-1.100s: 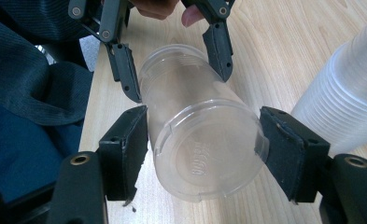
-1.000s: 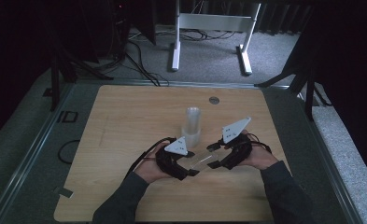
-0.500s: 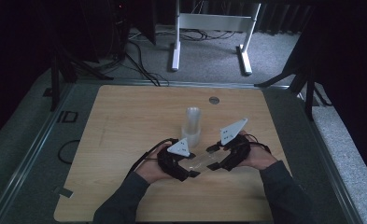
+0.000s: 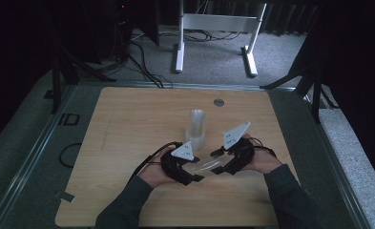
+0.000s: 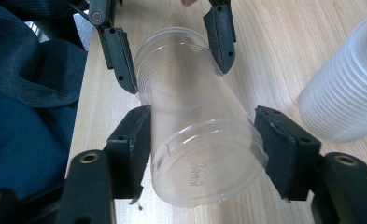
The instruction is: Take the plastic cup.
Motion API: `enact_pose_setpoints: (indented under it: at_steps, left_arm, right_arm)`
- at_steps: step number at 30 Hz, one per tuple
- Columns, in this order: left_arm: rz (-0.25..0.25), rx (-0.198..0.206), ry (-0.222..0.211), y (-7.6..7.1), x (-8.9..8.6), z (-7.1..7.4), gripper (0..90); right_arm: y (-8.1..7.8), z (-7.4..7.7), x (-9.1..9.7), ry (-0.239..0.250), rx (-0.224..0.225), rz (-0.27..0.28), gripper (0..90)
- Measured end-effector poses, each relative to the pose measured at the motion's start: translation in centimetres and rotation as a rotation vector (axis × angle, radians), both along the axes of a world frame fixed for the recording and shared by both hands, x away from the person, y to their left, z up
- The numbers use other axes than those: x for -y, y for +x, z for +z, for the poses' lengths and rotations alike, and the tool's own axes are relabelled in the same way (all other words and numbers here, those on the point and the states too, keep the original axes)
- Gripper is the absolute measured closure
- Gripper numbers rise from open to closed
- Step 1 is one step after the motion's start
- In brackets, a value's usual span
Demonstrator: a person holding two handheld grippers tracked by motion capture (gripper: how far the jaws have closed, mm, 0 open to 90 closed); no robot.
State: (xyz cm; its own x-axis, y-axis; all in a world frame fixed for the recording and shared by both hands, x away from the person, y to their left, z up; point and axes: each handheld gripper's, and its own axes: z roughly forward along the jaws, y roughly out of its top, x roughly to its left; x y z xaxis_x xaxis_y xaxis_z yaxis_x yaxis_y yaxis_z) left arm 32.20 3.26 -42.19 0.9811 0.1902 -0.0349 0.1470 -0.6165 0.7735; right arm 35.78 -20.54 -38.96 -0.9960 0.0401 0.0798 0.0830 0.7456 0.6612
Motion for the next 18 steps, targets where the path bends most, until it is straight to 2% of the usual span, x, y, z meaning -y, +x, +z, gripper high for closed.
enact_pose_setpoints:
  at_steps: [10,13,18]
  left_arm:
    - [-0.001,0.008,0.004,-0.03,0.09,0.06,35.5]
    - [-0.001,0.014,0.015,-0.08,0.21,0.05,36.1]
    - [-0.001,0.015,0.024,-0.08,0.35,-0.04,36.0]
  right_arm:
    - [0.00,0.16,0.11,0.004,0.006,0.003,41.5]
    - [-0.02,0.17,0.01,-0.006,0.006,0.010,41.1]
    - [-0.22,0.26,-0.33,-0.050,0.023,0.015,36.5]
